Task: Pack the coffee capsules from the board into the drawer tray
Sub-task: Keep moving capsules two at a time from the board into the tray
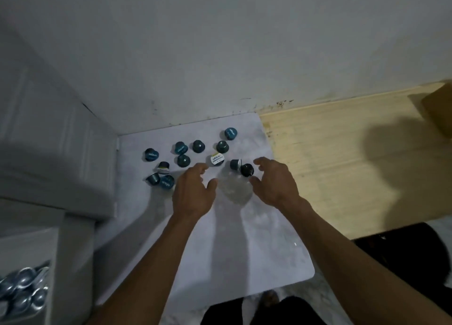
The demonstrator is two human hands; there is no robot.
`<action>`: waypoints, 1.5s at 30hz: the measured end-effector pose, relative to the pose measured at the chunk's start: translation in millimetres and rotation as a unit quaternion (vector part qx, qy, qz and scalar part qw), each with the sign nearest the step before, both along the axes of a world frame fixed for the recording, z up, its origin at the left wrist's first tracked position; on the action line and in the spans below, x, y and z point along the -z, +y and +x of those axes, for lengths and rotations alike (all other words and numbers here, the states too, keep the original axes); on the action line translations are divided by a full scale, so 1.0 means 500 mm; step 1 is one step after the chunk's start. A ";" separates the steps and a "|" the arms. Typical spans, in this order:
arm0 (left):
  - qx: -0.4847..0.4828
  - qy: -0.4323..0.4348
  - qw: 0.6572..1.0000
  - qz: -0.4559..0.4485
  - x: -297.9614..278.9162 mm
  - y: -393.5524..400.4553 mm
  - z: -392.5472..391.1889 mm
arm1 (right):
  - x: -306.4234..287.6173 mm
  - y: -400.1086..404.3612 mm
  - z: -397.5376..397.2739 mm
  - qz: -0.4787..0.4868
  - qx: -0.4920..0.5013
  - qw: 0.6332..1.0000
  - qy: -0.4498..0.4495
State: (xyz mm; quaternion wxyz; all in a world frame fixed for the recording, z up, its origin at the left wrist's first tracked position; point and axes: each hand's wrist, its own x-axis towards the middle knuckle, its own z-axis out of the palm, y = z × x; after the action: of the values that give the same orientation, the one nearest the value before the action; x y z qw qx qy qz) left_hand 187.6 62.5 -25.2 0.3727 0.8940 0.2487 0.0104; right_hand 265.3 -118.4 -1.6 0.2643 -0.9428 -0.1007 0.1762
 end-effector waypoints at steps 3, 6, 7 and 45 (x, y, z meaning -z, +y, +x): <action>-0.012 -0.003 1.000 0.010 0.034 0.002 0.044 | 0.040 0.032 0.036 -0.044 -0.040 0.998 0.001; -0.007 -0.016 1.000 0.018 0.068 -0.007 0.075 | 0.085 0.055 0.063 -0.067 -0.070 0.995 -0.004; -0.004 -0.022 1.000 0.022 0.079 -0.011 0.083 | 0.098 0.058 0.069 -0.071 -0.073 0.995 -0.007; -0.071 -0.231 0.969 0.057 0.220 -0.052 0.106 | 0.332 -0.022 0.021 0.224 0.079 0.954 -0.183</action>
State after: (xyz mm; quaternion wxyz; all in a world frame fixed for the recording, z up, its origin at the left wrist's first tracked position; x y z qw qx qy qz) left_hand 240.5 36.7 -135.1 0.3664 0.8672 0.2177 0.2575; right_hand 275.8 -129.2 -167.4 0.4593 -0.8803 -0.1092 -0.0476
